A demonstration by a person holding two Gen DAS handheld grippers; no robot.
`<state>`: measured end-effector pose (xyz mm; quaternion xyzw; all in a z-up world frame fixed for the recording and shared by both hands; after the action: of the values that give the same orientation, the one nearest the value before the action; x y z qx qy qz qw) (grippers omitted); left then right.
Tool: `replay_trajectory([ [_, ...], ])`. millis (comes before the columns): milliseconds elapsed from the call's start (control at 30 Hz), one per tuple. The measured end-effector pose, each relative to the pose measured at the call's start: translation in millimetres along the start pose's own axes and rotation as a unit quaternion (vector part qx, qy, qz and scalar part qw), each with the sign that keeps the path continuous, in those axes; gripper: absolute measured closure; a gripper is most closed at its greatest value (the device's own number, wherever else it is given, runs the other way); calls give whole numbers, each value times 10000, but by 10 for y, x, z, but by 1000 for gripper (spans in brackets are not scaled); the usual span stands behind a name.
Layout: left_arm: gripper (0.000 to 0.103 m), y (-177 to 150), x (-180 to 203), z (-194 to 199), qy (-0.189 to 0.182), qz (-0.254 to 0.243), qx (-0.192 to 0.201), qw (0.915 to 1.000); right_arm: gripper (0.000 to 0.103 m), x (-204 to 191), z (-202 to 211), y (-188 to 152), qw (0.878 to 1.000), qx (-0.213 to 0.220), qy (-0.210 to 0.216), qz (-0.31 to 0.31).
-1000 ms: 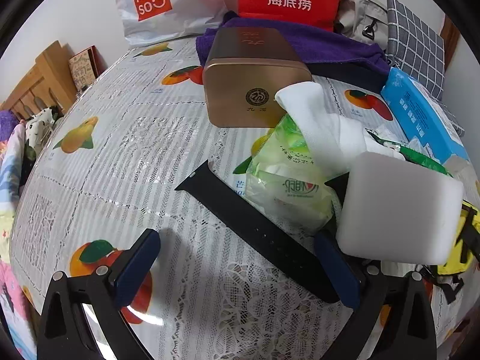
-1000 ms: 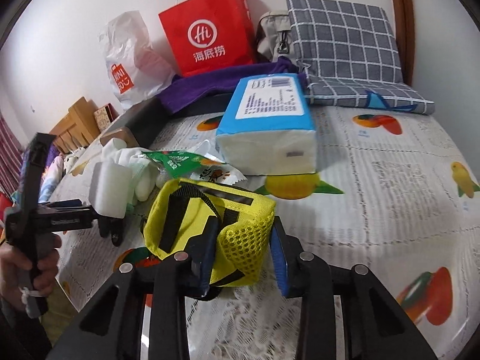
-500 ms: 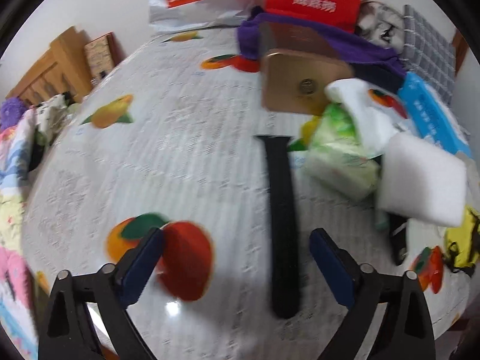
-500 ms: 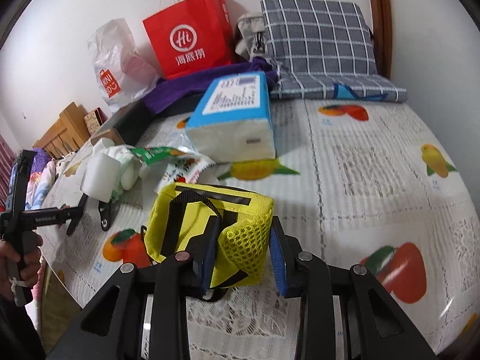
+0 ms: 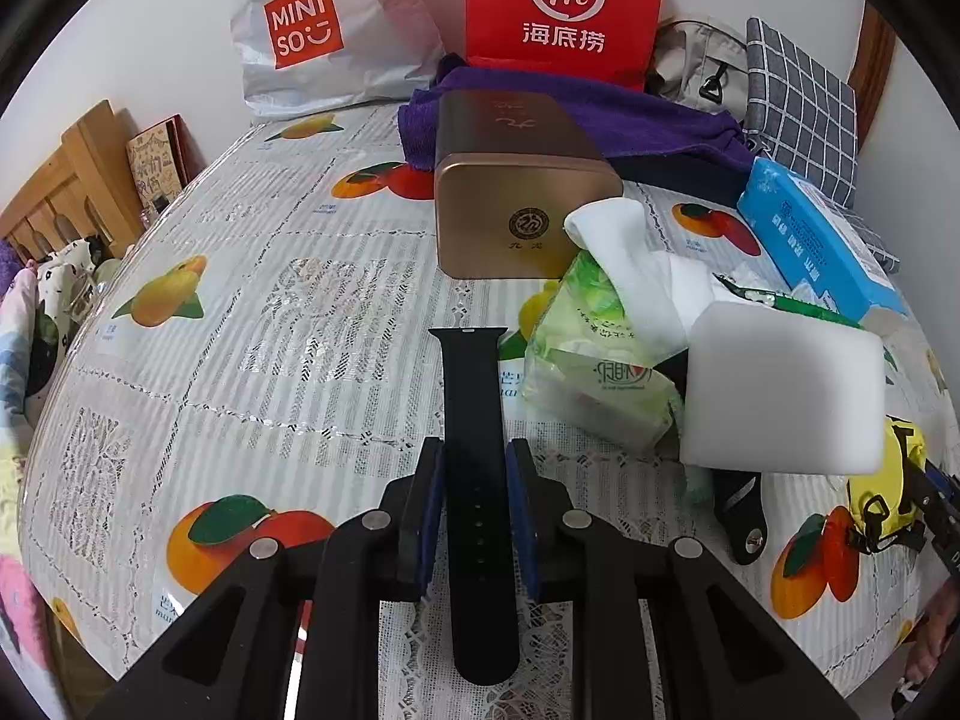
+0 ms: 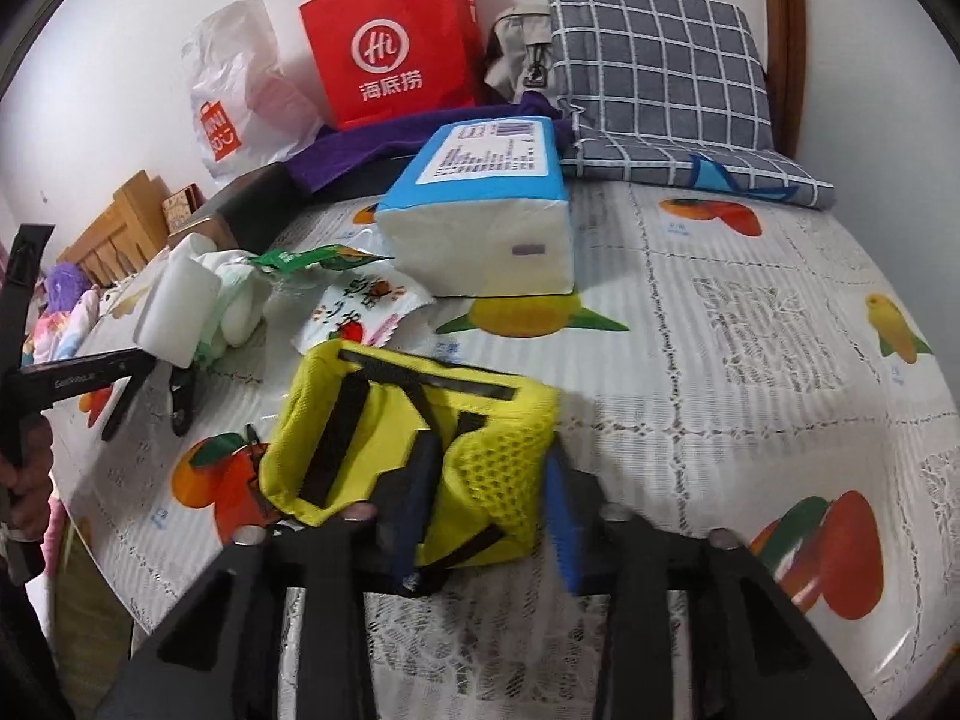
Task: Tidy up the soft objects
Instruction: 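Grasp the black watch strap with the left gripper while the right gripper lifts the pouch, then carry the strap and pouch in both grippers toward the purple towel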
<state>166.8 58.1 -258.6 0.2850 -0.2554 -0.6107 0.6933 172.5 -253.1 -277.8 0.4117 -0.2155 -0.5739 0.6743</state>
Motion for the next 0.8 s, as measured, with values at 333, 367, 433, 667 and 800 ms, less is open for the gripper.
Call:
replay_trajectory([
  [333, 84, 49, -67, 93, -135, 9, 18, 9999, 76, 21, 222, 111, 9999, 55, -107, -117],
  [367, 84, 63, -86, 114, -158, 36, 38, 9999, 76, 28, 247, 133, 9998, 80, -147, -118],
  [433, 84, 93, -125, 160, -243, 114, 72, 9996, 76, 29, 293, 171, 9997, 122, -184, -140],
  [667, 84, 223, -203, 346, -407, 271, 245, 9985, 76, -9, 439, 332, 9993, 246, -209, -184],
  [800, 84, 328, -203, 433, -412, 254, 349, 9982, 76, -48, 540, 470, 9989, 386, -186, -212],
])
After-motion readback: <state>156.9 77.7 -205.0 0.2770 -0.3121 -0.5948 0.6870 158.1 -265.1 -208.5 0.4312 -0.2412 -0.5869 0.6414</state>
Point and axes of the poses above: each gripper's, at about its wrist camera, not at the fingertips, and z roughly against the way its jaws point, x to its right, y to its top, the point moved 7 cm from there along -z, roughly the way its jaws point, and after that the axes turned 13 degrees about x, right-handed, at the moved point
